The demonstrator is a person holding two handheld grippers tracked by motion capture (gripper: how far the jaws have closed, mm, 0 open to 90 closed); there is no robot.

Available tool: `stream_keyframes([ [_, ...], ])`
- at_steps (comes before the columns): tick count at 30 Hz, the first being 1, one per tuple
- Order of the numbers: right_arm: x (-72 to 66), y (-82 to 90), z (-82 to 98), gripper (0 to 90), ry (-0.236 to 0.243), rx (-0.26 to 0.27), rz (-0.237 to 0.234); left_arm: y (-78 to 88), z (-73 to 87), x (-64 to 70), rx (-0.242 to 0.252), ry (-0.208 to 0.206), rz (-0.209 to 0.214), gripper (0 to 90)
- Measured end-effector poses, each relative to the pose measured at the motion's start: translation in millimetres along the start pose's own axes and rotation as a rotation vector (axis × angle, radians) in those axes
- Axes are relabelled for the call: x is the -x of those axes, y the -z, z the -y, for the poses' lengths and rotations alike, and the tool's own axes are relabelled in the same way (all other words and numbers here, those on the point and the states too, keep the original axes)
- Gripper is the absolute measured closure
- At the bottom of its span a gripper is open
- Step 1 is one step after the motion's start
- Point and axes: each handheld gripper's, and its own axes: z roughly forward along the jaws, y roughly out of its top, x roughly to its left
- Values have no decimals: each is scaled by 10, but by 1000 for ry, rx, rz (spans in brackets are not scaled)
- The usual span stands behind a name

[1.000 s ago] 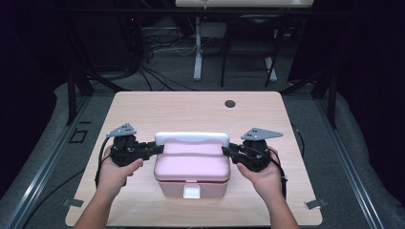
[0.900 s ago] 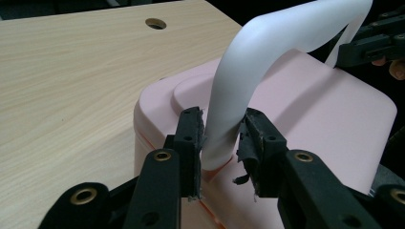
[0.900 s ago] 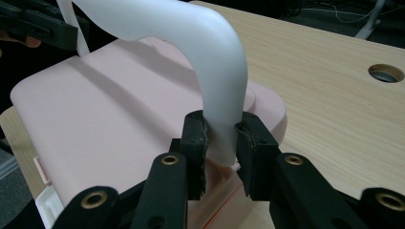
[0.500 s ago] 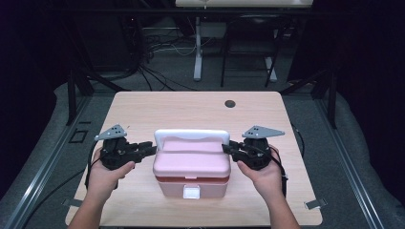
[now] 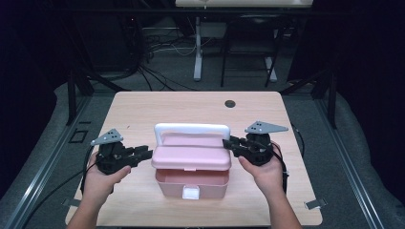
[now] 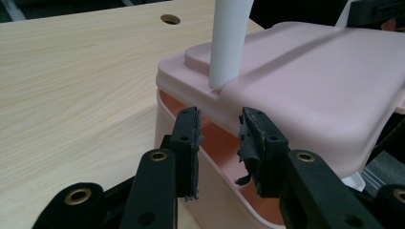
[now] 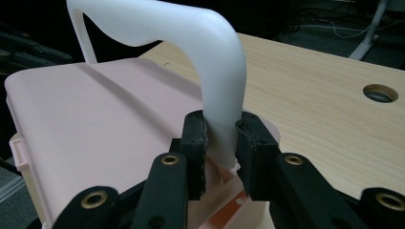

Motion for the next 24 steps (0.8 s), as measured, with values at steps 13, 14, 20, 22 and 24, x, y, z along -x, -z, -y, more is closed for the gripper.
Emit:
stream_keyframes([
  [13,32,-30,-62,740,-9,16,-13,6,79,27,-25,-8,-16,677],
  [14,30,-36,-65,740,-8,20,-12,5,84,28,-24,-7,-16,677],
  [20,43,-51,-76,740,-12,21,-12,-3,108,37,-34,-11,-15,677],
  [22,46,-55,-77,740,-15,23,-13,-7,112,48,-40,-13,-10,677],
  [24,49,-55,-78,740,-15,19,-13,-18,115,60,-38,-15,-5,677],
])
